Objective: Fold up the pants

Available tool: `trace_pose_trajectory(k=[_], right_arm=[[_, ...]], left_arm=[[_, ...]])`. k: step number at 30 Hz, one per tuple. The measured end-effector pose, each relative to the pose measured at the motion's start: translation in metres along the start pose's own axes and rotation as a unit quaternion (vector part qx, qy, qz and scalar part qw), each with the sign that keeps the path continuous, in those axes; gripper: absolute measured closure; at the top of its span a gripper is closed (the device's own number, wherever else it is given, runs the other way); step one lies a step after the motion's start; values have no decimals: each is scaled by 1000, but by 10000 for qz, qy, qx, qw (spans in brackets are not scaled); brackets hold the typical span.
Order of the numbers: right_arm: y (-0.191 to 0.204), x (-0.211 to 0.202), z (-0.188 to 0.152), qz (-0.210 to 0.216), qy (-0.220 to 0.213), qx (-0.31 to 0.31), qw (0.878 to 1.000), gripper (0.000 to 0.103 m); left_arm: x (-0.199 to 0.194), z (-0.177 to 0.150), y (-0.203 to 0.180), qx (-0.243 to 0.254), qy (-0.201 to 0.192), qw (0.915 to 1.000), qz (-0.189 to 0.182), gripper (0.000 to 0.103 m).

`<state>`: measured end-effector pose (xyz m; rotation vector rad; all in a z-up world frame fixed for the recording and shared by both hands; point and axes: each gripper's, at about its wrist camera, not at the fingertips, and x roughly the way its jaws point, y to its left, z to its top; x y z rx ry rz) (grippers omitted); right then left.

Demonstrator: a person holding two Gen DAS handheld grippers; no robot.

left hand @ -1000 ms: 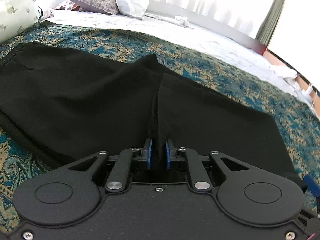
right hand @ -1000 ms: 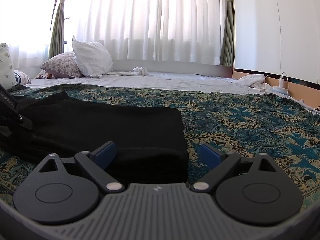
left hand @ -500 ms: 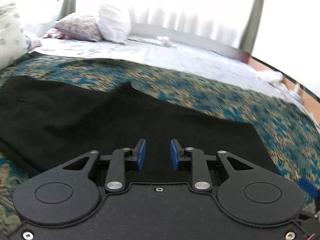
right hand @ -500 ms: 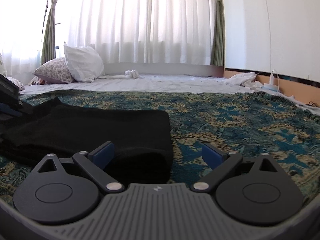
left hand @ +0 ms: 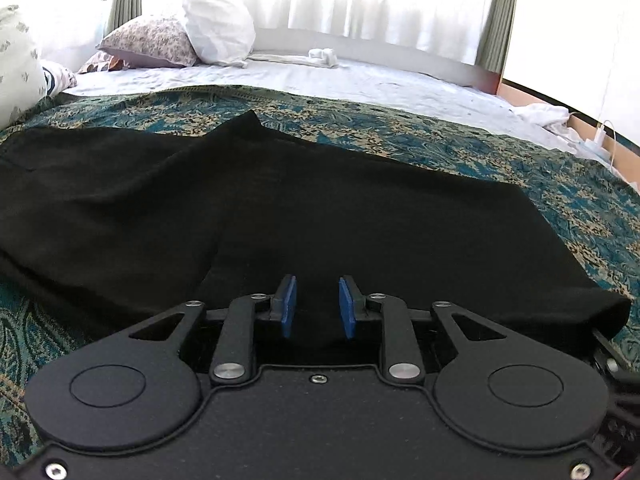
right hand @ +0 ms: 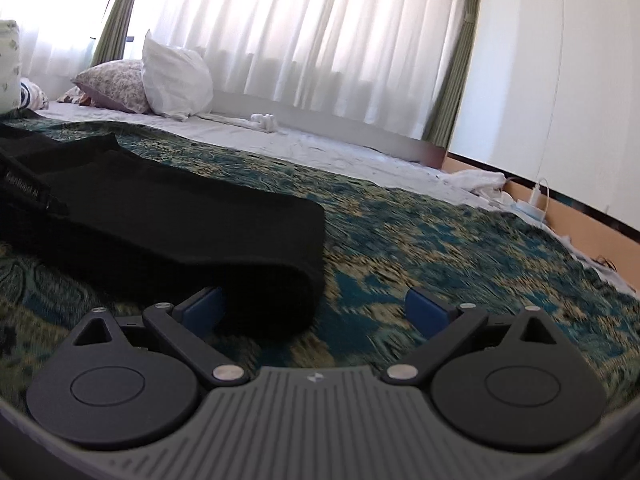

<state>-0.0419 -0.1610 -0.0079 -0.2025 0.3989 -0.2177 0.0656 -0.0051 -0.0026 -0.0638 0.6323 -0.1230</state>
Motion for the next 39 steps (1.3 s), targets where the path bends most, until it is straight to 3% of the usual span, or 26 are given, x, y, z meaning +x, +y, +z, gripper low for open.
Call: trace_pose_trajectory(k=[9, 13, 20, 26, 32, 35, 39], right_arm=[[-27, 16, 1, -562, 455, 334, 9968, 0], [-40, 6, -6, -455, 497, 325, 9972, 0], [-29, -8, -5, -617, 363, -15, 9974, 0], [-35, -29, 6, 166, -49, 555, 9983, 0], [-31, -14, 31, 549, -144, 1308, 9898, 1], [-22, 5, 39, 671, -10, 1536, 9858, 7], [-9, 28, 32, 499, 417, 1408, 9879, 14]], left_arm=[[-1, -1, 8, -155, -17, 9998, -110, 79], [-1, 0, 8, -145, -24, 9998, -106, 79], [-1, -1, 9, -203, -28, 9997, -149, 79], [-1, -1, 10, -180, -36, 9997, -145, 79], [-1, -1, 11, -164, -52, 9998, -138, 79], [-2, -1, 11, -176, -47, 9997, -161, 79], [-2, -1, 11, -176, -57, 9997, -164, 79]])
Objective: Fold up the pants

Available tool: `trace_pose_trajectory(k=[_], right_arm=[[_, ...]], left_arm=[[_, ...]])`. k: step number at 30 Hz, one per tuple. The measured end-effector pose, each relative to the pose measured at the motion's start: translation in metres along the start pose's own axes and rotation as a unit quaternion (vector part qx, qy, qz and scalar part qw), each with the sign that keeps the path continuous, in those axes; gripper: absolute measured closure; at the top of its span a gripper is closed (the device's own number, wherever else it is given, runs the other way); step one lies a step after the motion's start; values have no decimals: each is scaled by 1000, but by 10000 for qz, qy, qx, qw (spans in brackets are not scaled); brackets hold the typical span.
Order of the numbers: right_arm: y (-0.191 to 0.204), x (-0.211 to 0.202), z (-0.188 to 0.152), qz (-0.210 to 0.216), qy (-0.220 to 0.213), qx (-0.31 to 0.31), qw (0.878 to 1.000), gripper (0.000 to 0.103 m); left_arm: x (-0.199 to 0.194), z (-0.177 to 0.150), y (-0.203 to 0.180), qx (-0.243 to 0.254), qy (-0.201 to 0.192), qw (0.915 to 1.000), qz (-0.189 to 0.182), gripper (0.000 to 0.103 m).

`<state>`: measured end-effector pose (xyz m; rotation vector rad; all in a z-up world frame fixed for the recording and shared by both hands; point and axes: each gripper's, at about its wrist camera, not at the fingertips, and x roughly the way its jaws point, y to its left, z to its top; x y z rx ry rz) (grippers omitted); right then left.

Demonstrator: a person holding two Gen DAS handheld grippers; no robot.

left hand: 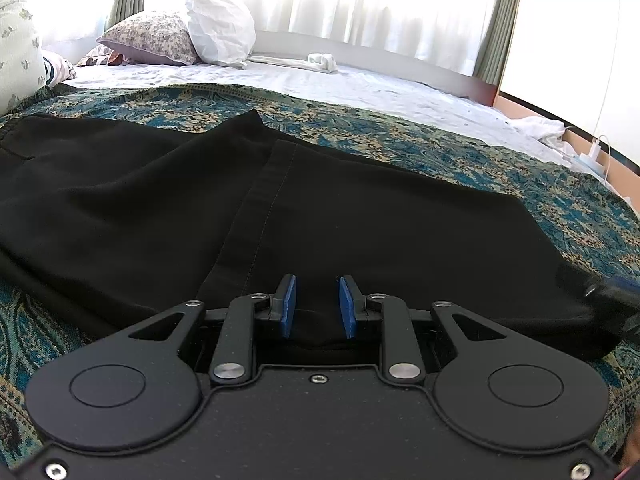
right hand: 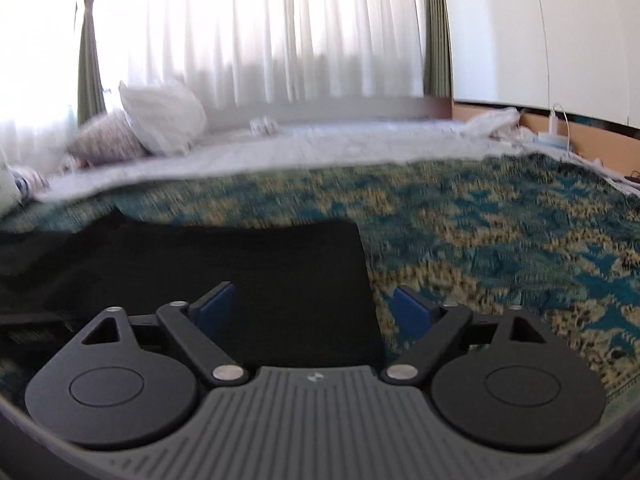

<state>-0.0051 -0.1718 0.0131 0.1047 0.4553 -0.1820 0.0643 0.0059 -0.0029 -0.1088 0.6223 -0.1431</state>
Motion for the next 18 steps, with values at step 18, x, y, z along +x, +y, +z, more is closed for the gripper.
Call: trace_pose_trajectory(k=[18], right_arm=[[8, -7, 2, -123, -2, -188, 9997, 15]], left_arm=[[-9, 5, -1, -19, 15, 9996, -271, 51]])
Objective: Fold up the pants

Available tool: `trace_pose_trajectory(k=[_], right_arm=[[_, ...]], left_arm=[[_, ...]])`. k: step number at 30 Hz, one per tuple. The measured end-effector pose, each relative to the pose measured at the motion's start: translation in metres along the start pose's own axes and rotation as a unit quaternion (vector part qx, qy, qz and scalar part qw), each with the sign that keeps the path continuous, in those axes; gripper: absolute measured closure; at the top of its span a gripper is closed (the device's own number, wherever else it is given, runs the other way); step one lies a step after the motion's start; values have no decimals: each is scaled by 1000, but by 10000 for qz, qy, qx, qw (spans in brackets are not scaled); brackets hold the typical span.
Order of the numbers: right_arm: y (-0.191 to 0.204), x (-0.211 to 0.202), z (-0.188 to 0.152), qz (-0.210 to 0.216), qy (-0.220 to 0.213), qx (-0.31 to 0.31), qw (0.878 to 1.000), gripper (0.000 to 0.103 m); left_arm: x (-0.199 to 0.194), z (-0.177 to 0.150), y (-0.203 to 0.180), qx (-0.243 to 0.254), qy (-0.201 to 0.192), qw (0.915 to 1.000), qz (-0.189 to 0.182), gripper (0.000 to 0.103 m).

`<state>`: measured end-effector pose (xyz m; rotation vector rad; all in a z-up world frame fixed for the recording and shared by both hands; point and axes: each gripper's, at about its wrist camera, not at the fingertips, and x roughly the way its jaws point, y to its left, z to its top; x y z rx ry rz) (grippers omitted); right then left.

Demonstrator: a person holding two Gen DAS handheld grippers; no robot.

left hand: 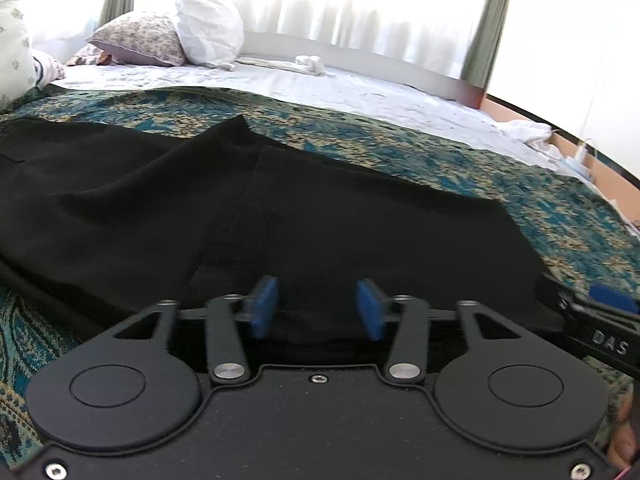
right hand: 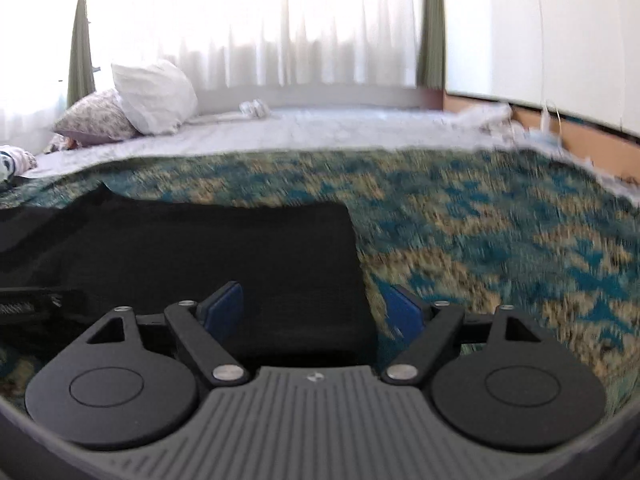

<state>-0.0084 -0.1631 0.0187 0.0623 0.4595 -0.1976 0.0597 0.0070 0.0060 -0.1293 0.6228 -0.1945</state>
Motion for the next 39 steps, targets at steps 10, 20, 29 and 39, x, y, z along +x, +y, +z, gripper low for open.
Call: trace_pose_trajectory(k=[10, 20, 29, 39], right_arm=[[72, 12, 21, 810, -143, -365, 9959, 14], [174, 37, 13, 1403, 275, -989, 9848, 14], [179, 46, 0, 1446, 522, -954, 9835, 10], [185, 55, -1, 1656, 771, -1121, 9768, 0]], left_arm=[[-37, 26, 51, -52, -301, 9989, 351, 13], [-59, 53, 191, -1115, -698, 9716, 1966, 4], [-35, 65, 279, -1872, -653, 9332, 2998, 2], [-17, 67, 301, -2575, -715, 9214, 2820, 87]])
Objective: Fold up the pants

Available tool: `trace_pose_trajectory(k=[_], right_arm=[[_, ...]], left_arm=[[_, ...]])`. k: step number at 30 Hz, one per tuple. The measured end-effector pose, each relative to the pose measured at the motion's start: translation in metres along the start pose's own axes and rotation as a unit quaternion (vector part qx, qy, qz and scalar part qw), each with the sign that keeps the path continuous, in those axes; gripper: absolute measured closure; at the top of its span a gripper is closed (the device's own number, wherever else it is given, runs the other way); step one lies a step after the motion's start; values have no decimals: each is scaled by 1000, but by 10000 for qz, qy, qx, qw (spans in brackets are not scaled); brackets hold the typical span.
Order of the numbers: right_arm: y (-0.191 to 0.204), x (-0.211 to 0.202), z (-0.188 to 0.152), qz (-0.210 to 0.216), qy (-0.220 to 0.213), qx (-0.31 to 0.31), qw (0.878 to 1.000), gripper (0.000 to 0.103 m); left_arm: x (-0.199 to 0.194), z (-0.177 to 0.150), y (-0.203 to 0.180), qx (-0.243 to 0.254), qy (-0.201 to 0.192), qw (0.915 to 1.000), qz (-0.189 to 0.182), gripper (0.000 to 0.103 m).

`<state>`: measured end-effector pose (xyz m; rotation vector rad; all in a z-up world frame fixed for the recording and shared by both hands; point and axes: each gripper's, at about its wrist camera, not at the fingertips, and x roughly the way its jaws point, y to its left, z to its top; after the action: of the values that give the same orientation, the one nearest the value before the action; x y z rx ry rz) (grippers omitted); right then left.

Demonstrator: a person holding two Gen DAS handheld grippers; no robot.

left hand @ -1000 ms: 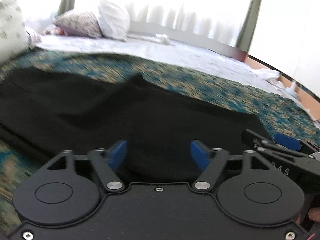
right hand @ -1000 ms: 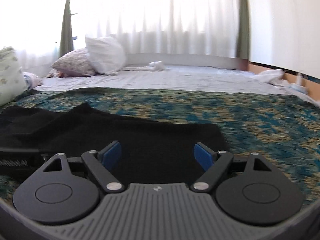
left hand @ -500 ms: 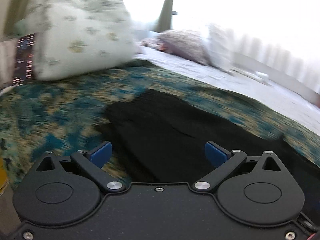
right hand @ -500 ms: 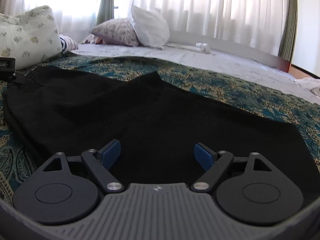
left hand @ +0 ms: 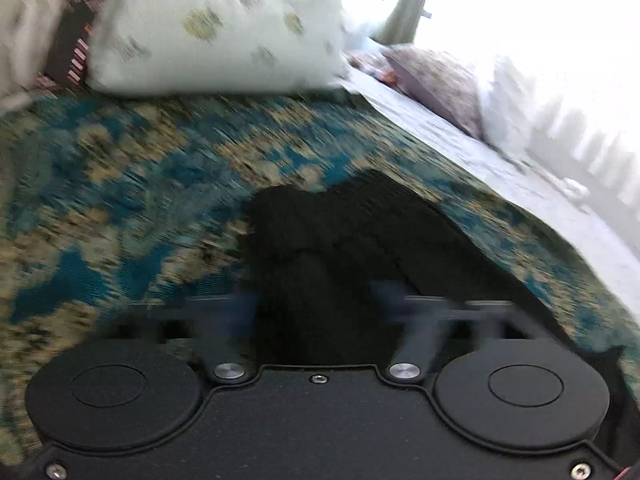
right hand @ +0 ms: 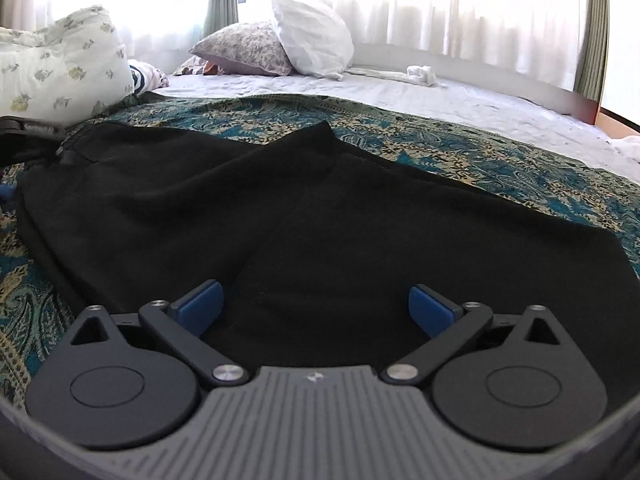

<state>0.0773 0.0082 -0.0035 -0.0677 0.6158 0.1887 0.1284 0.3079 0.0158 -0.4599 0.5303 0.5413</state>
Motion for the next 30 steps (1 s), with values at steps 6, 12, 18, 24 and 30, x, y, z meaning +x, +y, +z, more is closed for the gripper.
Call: trace_pose_trajectory(k=[6, 12, 18, 24, 30], right_arm=[[-14, -14, 9, 303, 94, 155, 9994, 0], [-69, -64, 7, 64, -441, 885, 9951, 0], [-151, -112, -9, -975, -735, 1581, 9798, 0], [-221, -147, -43, -1659, -729, 2347, 9550, 0], [-248, -161, -69, -1724, -767, 2682, 9447, 0]], left_arm=[[-55, 1, -41, 844, -784, 9903, -780, 92], [-129, -15, -132, 1873, -1146, 9556, -1962, 92], [-182, -91, -238, 2942, -761, 8943, -3286, 91], [-197, -210, -305, 3721, 170, 8520, -3678, 91], [-217, -290, -307, 4698, 423, 8001, -3706, 67]])
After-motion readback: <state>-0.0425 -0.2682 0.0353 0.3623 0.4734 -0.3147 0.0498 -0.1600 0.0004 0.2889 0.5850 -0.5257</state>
